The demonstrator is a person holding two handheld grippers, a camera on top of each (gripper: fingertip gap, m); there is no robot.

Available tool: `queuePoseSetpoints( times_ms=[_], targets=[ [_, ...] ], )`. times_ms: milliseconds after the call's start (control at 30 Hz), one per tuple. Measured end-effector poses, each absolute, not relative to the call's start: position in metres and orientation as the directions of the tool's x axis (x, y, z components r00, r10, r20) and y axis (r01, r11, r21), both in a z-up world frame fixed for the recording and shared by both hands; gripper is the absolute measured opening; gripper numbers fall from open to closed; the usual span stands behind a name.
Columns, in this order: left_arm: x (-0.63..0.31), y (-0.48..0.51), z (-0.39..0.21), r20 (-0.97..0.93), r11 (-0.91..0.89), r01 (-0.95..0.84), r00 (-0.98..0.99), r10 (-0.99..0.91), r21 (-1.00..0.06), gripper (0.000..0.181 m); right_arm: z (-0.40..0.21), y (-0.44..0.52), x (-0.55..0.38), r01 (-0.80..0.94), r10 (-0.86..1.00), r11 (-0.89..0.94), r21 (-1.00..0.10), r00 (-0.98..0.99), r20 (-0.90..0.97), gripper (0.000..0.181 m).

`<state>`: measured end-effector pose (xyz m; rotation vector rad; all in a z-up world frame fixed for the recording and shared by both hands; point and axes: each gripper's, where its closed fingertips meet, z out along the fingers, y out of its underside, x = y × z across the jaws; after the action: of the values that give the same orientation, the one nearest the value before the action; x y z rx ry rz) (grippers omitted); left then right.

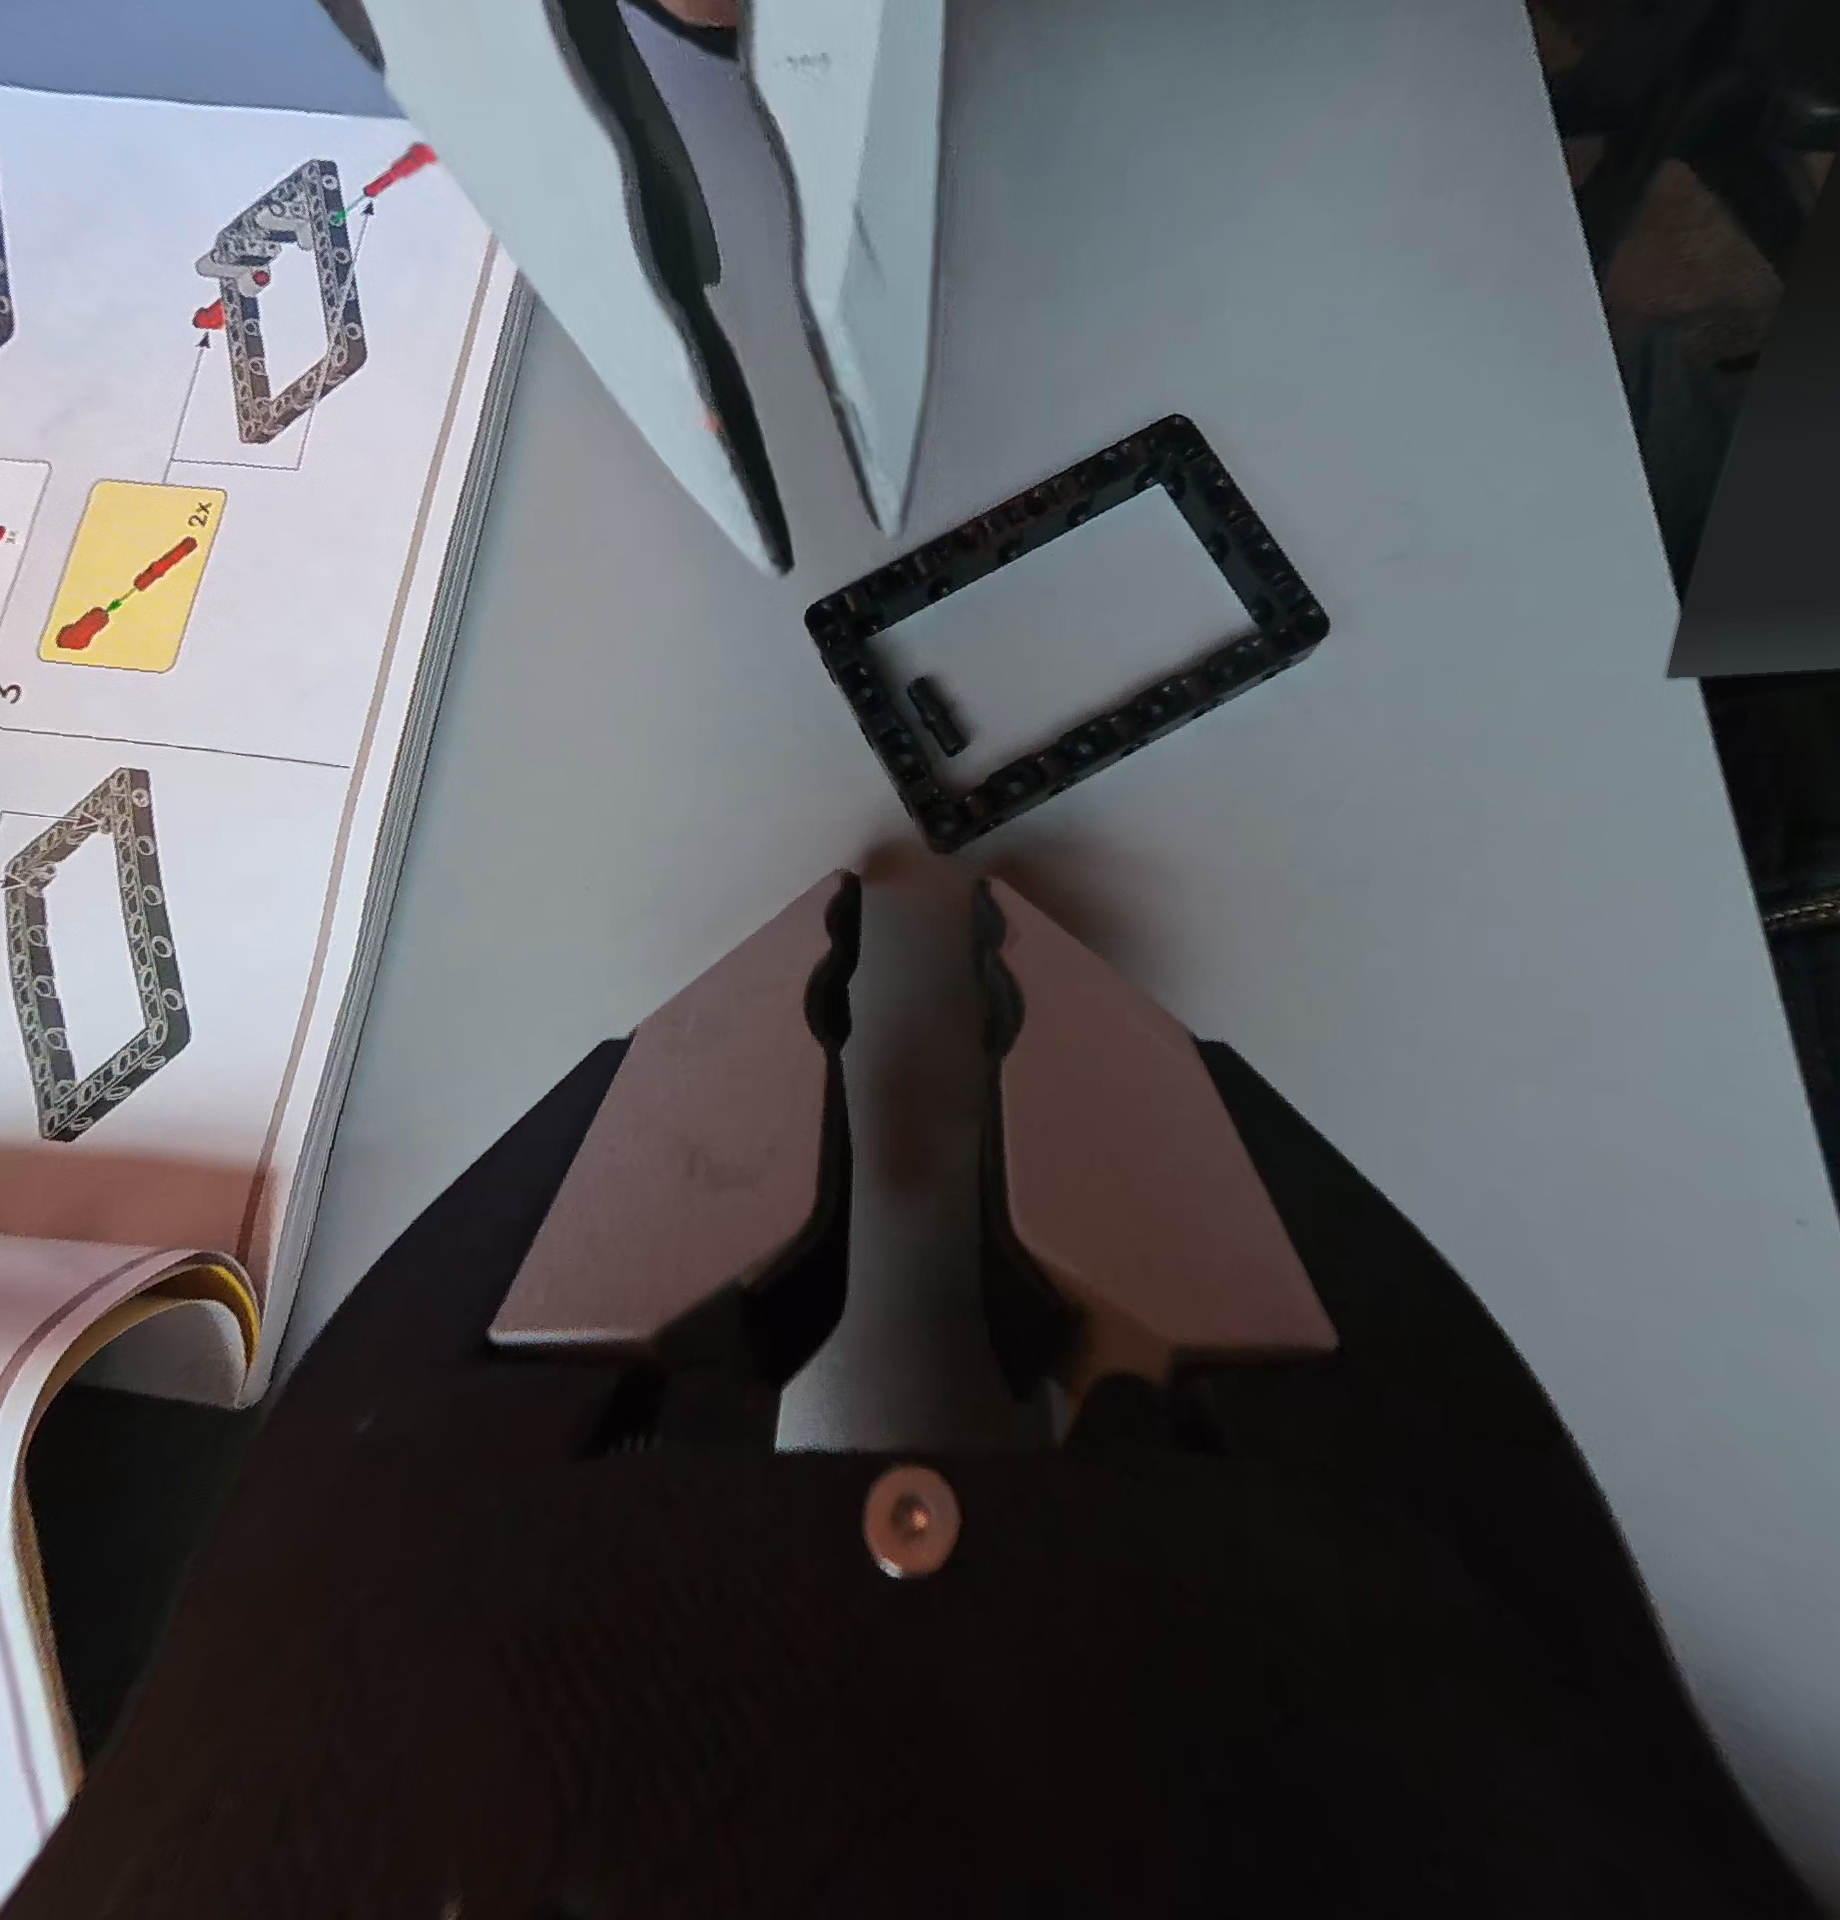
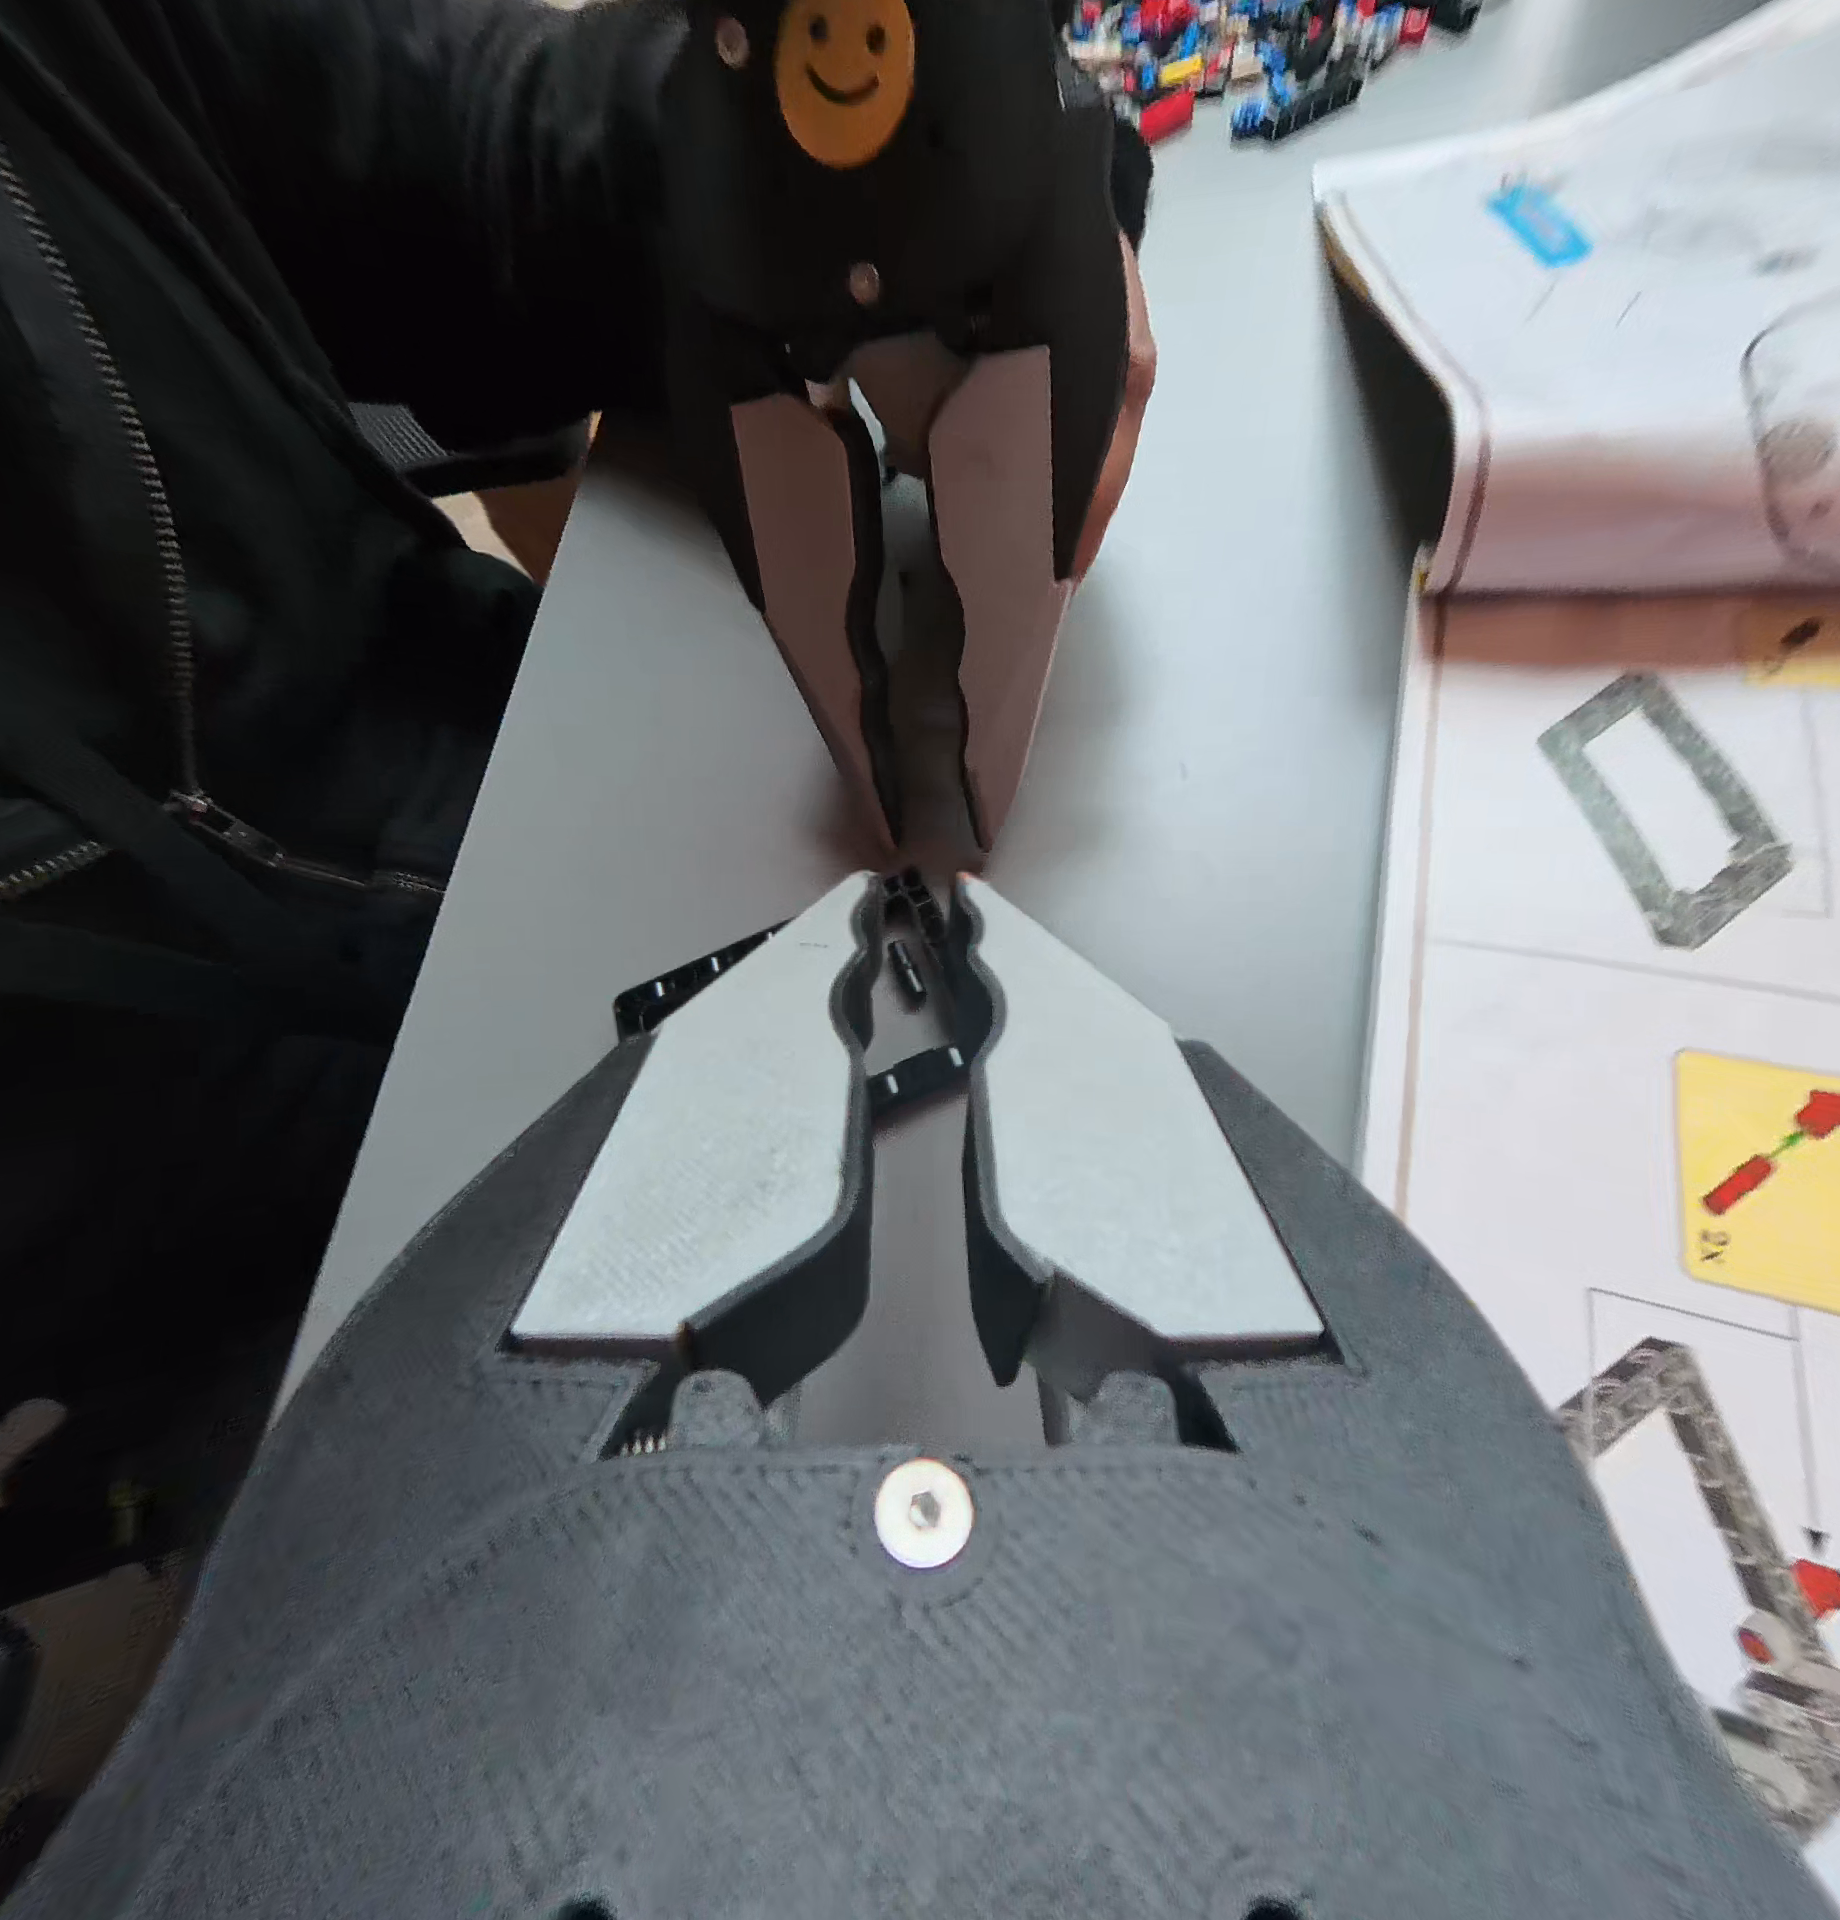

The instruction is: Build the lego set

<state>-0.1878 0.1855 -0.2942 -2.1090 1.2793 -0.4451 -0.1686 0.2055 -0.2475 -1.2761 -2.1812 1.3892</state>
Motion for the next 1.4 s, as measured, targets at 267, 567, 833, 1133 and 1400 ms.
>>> queuePoseSetpoints(
  times_ms=[267,567,833,1133,1400],
  targets=[
    [-0.184,0.185,-0.281,0.049,-0.4,-0.594,0.517,-0.855,-0.698,0.03,-0.26,0.197,-0.159,0.459,0.726,0.354,-0.815,-0.684,-0.07,0.018],
    [-0.176,0.186,-0.297,0.005,-0.382,-0.646,0.506,-0.863,-0.661,0.025,-0.29,0.196,-0.158,0.417,0.68,0.624,-0.66,-0.707,0.196,0.009],
    [-0.171,0.185,-0.297,0.014,-0.361,-0.635,0.482,-0.876,-0.683,0.017,-0.296,0.196,-0.161,0.399,0.65,0.698,-0.594,-0.702,0.292,0.003],
    [-0.171,0.186,-0.297,0.013,-0.356,-0.635,0.478,-0.878,-0.685,0.011,-0.297,0.192,-0.161,0.388,0.648,0.692,-0.608,-0.705,0.288,0.0],
    [-0.171,0.185,-0.297,0.023,-0.359,-0.632,0.475,-0.88,-0.687,0.01,-0.296,0.19,-0.163,0.361,0.642,0.693,-0.625,-0.703,0.306,0.0]
  ],
)
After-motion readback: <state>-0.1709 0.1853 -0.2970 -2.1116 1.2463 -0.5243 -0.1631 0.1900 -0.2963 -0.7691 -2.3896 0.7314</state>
